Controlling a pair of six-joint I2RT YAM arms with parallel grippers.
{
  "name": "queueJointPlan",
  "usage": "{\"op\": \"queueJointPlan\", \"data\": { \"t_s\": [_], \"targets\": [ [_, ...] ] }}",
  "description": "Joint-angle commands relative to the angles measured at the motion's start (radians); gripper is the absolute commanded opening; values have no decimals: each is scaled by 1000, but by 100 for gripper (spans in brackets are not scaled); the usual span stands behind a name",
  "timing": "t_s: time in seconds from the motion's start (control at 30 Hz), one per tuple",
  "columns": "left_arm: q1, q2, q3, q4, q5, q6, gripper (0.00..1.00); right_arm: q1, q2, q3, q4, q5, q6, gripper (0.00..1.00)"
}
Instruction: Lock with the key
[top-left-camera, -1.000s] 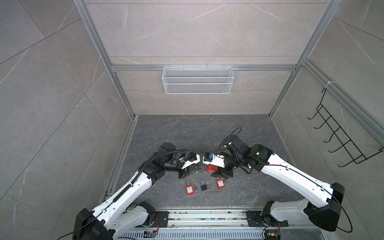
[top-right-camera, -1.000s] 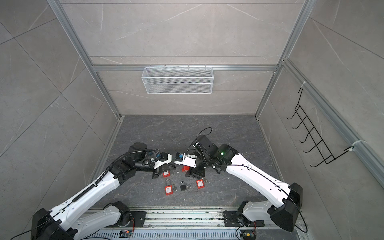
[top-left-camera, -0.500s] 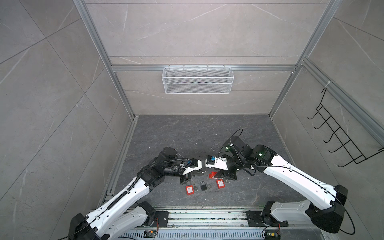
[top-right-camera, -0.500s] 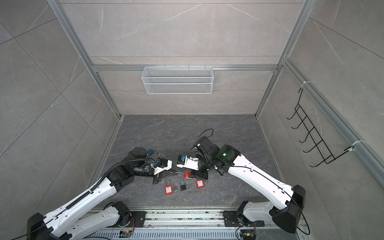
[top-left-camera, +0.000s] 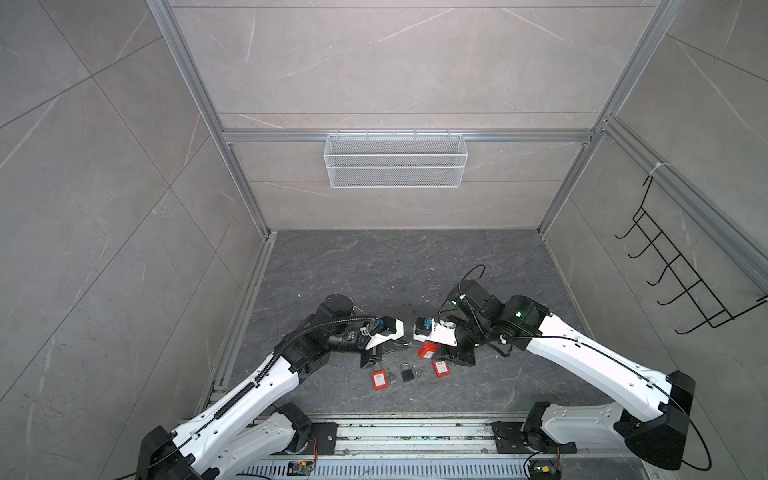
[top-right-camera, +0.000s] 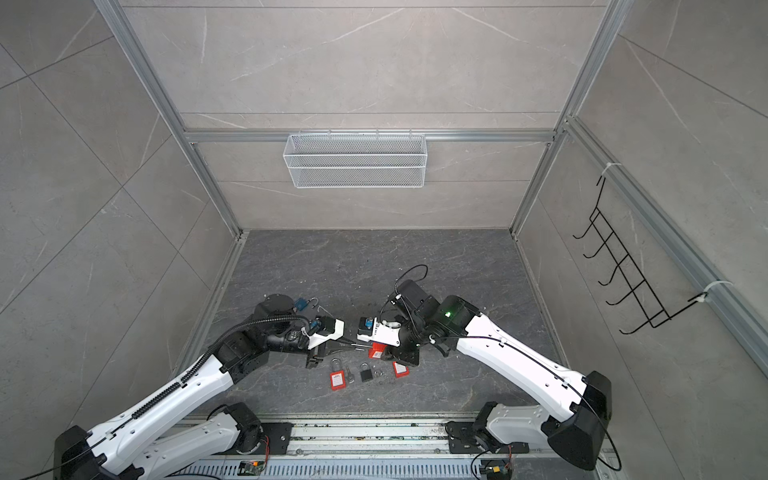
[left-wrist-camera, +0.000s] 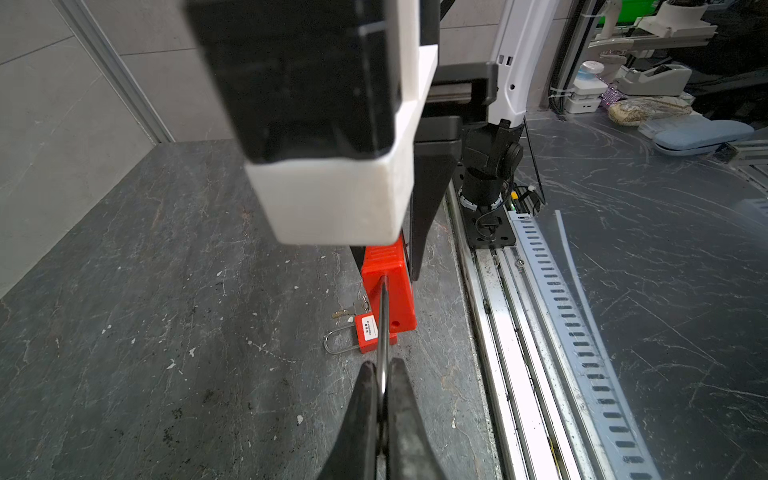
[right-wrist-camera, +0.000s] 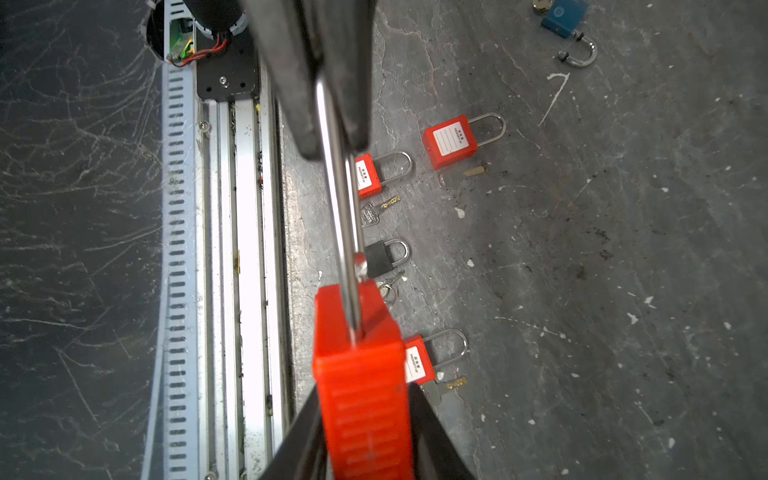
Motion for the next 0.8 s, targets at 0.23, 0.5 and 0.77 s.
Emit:
{"op": "queueJointPlan", "data": {
  "t_s": [0.23,0.5,0.77],
  "targets": [
    [-11,17,47,50,56,-35,0,1,-51,3,60,-18,16,17],
    [-42,52,44,59,79,-75,0,15,-73,-3,140,-34,19,13],
    [-49,89,50,65,116,-118,0,27,-82,-27,245,15,35,12]
  ]
}}
